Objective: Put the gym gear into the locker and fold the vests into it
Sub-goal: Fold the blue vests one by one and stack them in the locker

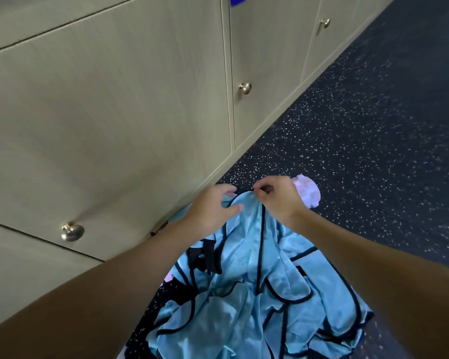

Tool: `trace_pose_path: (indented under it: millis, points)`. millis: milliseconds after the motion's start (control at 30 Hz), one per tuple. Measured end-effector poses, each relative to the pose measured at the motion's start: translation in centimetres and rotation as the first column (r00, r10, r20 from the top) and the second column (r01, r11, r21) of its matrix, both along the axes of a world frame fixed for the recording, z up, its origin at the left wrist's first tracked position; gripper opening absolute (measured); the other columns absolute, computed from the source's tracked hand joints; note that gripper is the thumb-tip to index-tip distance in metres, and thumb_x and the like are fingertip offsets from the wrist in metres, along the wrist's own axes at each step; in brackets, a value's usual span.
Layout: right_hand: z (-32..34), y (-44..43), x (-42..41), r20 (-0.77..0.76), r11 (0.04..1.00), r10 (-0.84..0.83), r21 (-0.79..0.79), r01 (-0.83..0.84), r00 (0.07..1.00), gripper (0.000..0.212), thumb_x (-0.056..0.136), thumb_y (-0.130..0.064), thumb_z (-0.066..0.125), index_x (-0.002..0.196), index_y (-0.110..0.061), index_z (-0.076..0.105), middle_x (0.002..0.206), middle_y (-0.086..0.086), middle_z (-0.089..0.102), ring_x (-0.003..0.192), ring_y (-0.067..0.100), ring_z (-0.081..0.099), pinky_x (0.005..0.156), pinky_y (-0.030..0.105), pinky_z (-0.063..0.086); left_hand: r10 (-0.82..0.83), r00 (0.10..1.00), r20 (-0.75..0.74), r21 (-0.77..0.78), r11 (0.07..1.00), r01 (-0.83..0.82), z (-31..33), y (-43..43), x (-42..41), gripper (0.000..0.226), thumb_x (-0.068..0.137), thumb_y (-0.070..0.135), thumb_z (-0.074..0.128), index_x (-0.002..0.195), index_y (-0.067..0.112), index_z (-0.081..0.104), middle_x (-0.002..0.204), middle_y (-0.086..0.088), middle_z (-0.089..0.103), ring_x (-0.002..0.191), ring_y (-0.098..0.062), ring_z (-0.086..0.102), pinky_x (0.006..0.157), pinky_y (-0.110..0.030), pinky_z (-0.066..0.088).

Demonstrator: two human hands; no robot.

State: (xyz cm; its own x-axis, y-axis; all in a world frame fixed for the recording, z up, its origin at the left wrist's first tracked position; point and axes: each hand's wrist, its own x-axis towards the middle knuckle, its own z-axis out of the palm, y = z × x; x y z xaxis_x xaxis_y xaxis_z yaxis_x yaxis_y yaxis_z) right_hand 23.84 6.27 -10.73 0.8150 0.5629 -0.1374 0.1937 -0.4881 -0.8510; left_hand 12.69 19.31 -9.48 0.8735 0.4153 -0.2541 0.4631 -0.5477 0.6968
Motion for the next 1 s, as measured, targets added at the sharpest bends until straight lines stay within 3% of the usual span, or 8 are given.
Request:
trace_pose_path:
  millis: [133, 200, 367, 533, 633, 767, 900, 1000]
  points:
    - [3.4, -0.5, 0.3, -0.026, 0.995, -0.001, 0.102, 0.003, 1.0, 0.012, 0.094, -0.003, 0.061, 0.096, -0.009, 0.071, 0.072, -0.008, 0.06, 0.06, -0.002, 0.05, 0.056, 0.007, 0.039, 0.03, 0.997, 0.073, -0.034, 0.999, -0.028, 1.5, -0.6, 1.0, 0.015, 0.088, 0.017, 0.074, 0.092, 0.004, 0.068, 0.073, -0.008, 0.058, 0.067, -0.017, 0.047, 0.064, -0.031, 0.041]
    - [5.3, -0.9, 0.2, 0.01, 0.991, 0.007, 0.136, -0.008, 1.0, 0.014, 0.094, -0.004, 0.061, 0.101, -0.012, 0.071, 0.081, -0.007, 0.064, 0.072, 0.002, 0.055, 0.07, 0.012, 0.045, 0.017, 0.994, 0.104, 0.008, 1.0, -0.018, 2.5, -0.5, 0.9, 0.029, 0.089, 0.017, 0.073, 0.077, -0.006, 0.061, 0.064, -0.007, 0.047, 0.062, -0.016, 0.037, 0.061, -0.03, 0.033]
    - [9.8, -2.1, -0.2, 0.055, 0.988, 0.026, 0.149, -0.034, 0.998, 0.027, 0.094, -0.008, 0.062, 0.121, -0.009, 0.064, 0.091, 0.004, 0.062, 0.074, 0.009, 0.055, 0.069, 0.02, 0.047, 0.058, 0.98, 0.192, 0.044, 0.997, -0.068, 7.8, -0.5, -0.2, 0.022, 0.094, 0.02, 0.066, 0.084, 0.001, 0.07, 0.08, -0.028, 0.067, 0.066, -0.017, 0.052, 0.066, -0.044, 0.051]
    - [13.5, -4.0, -2.4, -0.029, 0.987, 0.132, 0.097, -0.129, 0.991, 0.024, 0.091, -0.002, 0.064, 0.115, 0.0, 0.067, 0.081, 0.005, 0.062, 0.063, 0.012, 0.055, 0.056, 0.02, 0.05, 0.069, 0.953, 0.294, 0.085, 0.991, -0.098, 14.4, -1.0, -1.7, 0.031, 0.101, 0.02, 0.056, 0.07, 0.014, 0.056, 0.051, 0.006, 0.043, 0.038, -0.002, 0.036, 0.044, -0.016, 0.03]
    - [15.7, -5.1, -4.3, -0.077, 0.976, 0.192, 0.114, -0.183, 0.978, 0.009, 0.092, -0.008, 0.066, 0.099, -0.003, 0.067, 0.086, 0.009, 0.065, 0.068, 0.011, 0.056, 0.057, 0.017, 0.046, 0.035, 0.93, 0.367, 0.134, 0.987, -0.09, 18.2, -1.6, -2.8, 0.026, 0.1, 0.019, 0.056, 0.076, 0.01, 0.058, 0.054, 0.006, 0.041, 0.039, -0.001, 0.035, 0.047, -0.018, 0.03]
    - [18.3, -5.0, -6.7, -0.17, 0.958, 0.241, 0.197, -0.207, 0.955, 0.038, 0.085, -0.029, 0.076, 0.116, -0.013, 0.061, 0.105, 0.003, 0.068, 0.091, 0.012, 0.063, 0.076, 0.023, 0.047, -0.026, 0.885, 0.464, 0.193, 0.978, -0.073, 23.3, -2.7, -4.3, 0.023, 0.099, 0.02, 0.059, 0.08, 0.006, 0.064, 0.059, 0.001, 0.045, 0.047, -0.003, 0.034, 0.049, -0.023, 0.032]
    - [21.3, -4.6, -9.1, -0.036, 0.946, 0.246, 0.225, -0.232, 0.969, 0.016, 0.094, -0.011, 0.061, 0.092, 0.005, 0.062, 0.084, 0.009, 0.057, 0.077, 0.017, 0.051, 0.075, 0.029, 0.042, -0.078, 0.84, 0.536, 0.247, 0.967, -0.067, 28.0, -3.7, -6.1, 0.027, 0.098, 0.02, 0.061, 0.081, -0.001, 0.065, 0.063, -0.003, 0.047, 0.052, -0.004, 0.034, 0.05, -0.019, 0.029]
    - [23.5, -4.8, -10.2, 0.011, 0.949, 0.235, 0.215, -0.232, 0.972, 0.027, 0.099, -0.013, 0.052, 0.099, 0.013, 0.057, 0.083, 0.01, 0.053, 0.075, 0.019, 0.046, 0.069, 0.03, 0.037, -0.094, 0.817, 0.57, 0.298, 0.949, -0.099, 29.8, -3.8, -7.6, 0.029, 0.098, 0.021, 0.061, 0.08, -0.001, 0.065, 0.059, 0.002, 0.044, 0.049, -0.002, 0.034, 0.049, -0.015, 0.028]
